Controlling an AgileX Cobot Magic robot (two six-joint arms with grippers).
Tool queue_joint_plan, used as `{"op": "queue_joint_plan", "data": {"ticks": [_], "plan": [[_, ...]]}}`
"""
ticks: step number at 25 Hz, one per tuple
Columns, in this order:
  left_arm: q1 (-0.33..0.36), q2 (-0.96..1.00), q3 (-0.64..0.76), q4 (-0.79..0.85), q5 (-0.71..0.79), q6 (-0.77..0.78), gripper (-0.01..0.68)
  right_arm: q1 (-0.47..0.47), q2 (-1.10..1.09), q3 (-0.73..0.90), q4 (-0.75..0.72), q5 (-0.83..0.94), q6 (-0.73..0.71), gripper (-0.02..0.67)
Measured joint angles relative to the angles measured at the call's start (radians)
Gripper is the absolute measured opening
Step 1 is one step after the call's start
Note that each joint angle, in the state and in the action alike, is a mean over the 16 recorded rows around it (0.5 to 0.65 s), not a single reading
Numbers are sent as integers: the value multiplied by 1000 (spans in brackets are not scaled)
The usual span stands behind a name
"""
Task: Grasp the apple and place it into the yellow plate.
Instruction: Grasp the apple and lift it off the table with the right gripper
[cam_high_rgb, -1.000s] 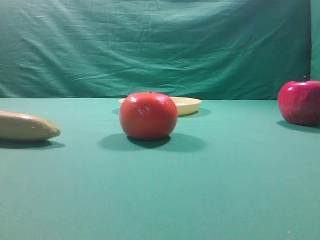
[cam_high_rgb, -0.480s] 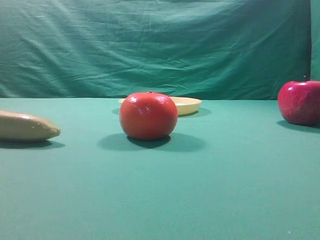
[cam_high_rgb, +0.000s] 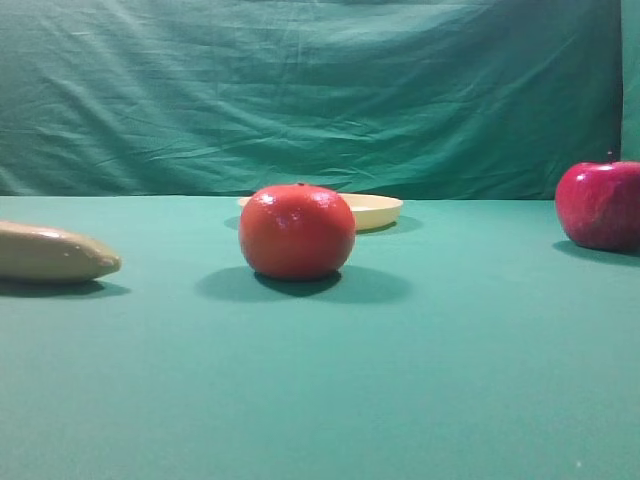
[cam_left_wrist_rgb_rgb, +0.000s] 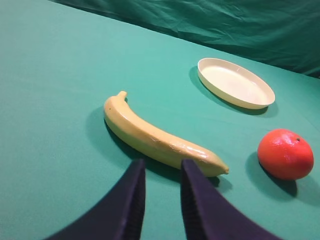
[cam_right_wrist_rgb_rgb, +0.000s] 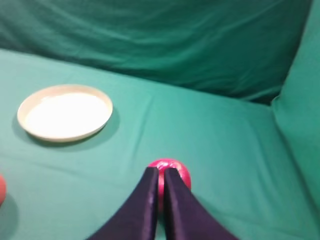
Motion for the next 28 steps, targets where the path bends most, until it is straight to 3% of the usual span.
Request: {"op": "queue_joint_plan", "data": {"ticks": [12,15,28], "plan": [[0,0,0,0,0,0,157,0,522,-379,-176,304,187,6],[0,0,0,0,0,0,157,0,612,-444,-218,326,220,46],[0,0,0,0,0,0,157,0,790,-560,-258,314,205,532]]}}
